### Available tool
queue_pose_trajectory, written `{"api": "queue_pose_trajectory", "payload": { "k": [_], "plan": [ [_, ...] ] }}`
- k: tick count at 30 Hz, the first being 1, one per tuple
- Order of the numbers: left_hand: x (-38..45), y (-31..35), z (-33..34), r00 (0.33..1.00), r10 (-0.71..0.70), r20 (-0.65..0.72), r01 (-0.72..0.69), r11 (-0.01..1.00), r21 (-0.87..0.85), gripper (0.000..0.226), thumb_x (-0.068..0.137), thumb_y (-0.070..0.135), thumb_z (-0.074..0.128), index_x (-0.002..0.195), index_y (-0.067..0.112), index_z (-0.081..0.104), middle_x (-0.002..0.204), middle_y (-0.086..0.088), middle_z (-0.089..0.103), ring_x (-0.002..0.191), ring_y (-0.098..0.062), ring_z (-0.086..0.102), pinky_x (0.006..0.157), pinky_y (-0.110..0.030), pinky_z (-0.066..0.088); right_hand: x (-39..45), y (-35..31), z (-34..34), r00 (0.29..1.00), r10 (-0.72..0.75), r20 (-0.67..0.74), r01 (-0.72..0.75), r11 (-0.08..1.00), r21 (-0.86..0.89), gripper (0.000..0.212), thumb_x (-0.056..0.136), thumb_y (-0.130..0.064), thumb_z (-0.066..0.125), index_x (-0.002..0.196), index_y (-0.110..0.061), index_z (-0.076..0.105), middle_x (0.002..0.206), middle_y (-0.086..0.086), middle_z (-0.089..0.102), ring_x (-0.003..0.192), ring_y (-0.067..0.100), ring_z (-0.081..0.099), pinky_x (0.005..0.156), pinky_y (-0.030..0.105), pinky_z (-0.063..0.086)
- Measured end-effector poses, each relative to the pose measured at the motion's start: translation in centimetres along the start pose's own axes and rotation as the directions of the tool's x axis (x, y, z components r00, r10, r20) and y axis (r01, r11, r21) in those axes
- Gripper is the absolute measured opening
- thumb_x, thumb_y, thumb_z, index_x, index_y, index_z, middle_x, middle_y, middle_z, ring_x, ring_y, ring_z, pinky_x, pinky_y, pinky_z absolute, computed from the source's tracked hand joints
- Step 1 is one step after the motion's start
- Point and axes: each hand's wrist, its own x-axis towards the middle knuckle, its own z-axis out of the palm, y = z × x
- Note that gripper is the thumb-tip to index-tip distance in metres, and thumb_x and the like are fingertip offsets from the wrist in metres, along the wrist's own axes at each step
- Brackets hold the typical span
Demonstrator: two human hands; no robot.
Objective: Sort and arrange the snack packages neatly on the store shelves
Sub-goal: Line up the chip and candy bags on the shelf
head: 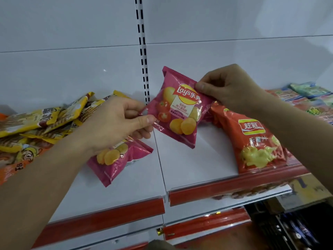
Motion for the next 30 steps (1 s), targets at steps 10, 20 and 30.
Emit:
{"api": "queue_pose_trajectory", "payload": {
  "k": [10,20,30],
  "plan": [
    [0.9,0.3,0.6,0.990,0.060,-0.131,-0.056,0.998,0.028,0.016,0.098,0.012,0.061,0.092,0.017,0.075,0.076,-0.004,0.076,0.069,-0.010,0.072,0.066,-0.022,0.058,1.0,0.8,-2.2,0.998,0.052,-0.032,-0.052,0.998,-0.019,0.027,0.095,-0.037,0.067,0.094,-0.014,0.079,0.082,-0.006,0.077,0.072,0.007,0.071,0.070,0.028,0.059],
    [1.6,0.5,3.6,0.982,-0.185,0.020,0.180,0.972,0.153,0.007,0.089,0.013,0.075,0.094,0.011,0.070,0.076,-0.005,0.078,0.071,-0.020,0.077,0.070,-0.039,0.060,3.8,2.9,-1.0,0.994,0.068,0.087,-0.053,0.984,-0.172,0.016,0.095,-0.034,0.069,0.090,-0.021,0.077,0.083,-0.010,0.074,0.075,0.007,0.068,0.068,0.027,0.054],
    [4.5,-1.4,7.1,0.931,-0.300,0.211,0.160,0.850,0.502,0.022,0.088,0.036,0.077,0.083,0.015,0.074,0.074,-0.006,0.075,0.066,-0.017,0.068,0.077,-0.040,0.059,5.1,4.5,-0.2,0.944,0.150,0.294,-0.037,0.934,-0.356,0.023,0.093,-0.040,0.068,0.100,-0.020,0.075,0.087,-0.011,0.072,0.080,0.004,0.066,0.064,0.024,0.051]
  ]
}}
